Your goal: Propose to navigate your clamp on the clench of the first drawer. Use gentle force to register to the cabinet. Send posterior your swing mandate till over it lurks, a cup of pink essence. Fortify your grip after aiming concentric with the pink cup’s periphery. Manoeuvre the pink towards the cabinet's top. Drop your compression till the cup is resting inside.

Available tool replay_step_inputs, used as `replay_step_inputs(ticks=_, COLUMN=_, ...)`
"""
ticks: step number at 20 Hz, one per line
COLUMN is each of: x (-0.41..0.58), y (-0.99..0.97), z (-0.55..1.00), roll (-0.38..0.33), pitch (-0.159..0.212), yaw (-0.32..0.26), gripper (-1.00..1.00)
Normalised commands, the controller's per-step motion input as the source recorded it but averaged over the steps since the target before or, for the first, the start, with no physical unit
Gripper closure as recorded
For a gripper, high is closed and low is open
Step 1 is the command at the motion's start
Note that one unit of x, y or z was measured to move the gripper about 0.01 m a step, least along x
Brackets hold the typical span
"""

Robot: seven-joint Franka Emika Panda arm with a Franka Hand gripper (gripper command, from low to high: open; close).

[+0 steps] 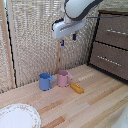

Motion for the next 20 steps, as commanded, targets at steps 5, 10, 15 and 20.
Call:
replay_step_inputs(ticks=5, x=-0.238, y=-0.05, z=0.04, roll=-0.375, pitch=0.0, yaw=0.127, gripper=-1.0)
replay_step_inputs(ticks=10, x=-0.193, y=-0.07, z=0.0, roll=-0.375, pitch=-0.021, yaw=0.134, gripper=-1.0)
replay_step_inputs(ticks=15, x=-0.103, y=-0.07, z=0.0, roll=-0.375, pitch=-0.082, yaw=0.151, gripper=-1.0)
replay_step_inputs(ticks=20, x=0.0, y=-0.05, z=0.0, roll=-0.375, pitch=-0.135, yaw=0.144, gripper=-1.0)
